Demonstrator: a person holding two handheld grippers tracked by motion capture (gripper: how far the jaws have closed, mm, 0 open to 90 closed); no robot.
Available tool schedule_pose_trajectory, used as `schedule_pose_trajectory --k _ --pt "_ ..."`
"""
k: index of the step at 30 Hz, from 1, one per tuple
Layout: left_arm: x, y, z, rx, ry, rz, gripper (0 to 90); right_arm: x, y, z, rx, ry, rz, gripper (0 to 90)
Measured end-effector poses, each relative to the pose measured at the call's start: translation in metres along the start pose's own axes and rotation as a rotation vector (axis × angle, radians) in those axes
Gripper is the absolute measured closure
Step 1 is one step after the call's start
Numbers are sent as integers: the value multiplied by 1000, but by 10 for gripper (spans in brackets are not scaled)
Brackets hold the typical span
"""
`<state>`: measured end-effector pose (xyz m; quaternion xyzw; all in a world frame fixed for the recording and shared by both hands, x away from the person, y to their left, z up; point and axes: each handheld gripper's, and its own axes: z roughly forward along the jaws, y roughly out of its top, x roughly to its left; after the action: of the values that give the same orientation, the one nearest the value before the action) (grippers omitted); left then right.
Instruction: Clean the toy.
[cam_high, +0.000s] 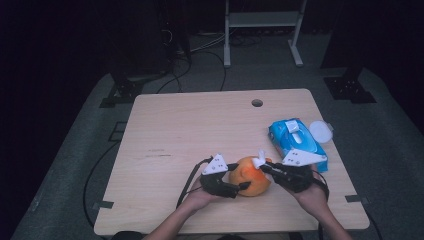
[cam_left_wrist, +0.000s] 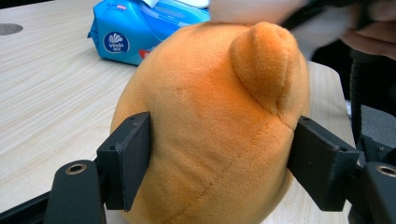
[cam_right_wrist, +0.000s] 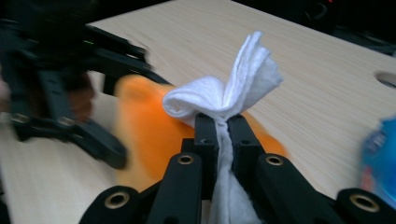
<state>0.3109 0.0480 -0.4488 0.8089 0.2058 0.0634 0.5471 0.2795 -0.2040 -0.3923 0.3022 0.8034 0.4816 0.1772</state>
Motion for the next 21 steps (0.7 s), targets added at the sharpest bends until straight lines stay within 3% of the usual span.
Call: schedule_pose_trajectory --k 5,8,12,17,19,21 --pt "-3 1 1 7 18 12 259 28 12 7 -16 53 -74 831" --pt "-4 1 1 11 23 11 258 34 13 9 -5 64 -94 831" --pt "-4 1 0 8 16 20 262 27 10 7 1 51 -103 830" --pt "-6 1 1 -1 13 38 262 6 0 2 9 24 -52 829" --pt "-7 1 0 -12 -3 86 234 0 -2 0 11 15 -41 829" --pt "-9 1 0 -4 4 167 175 -2 -3 -2 11 9 -36 828"
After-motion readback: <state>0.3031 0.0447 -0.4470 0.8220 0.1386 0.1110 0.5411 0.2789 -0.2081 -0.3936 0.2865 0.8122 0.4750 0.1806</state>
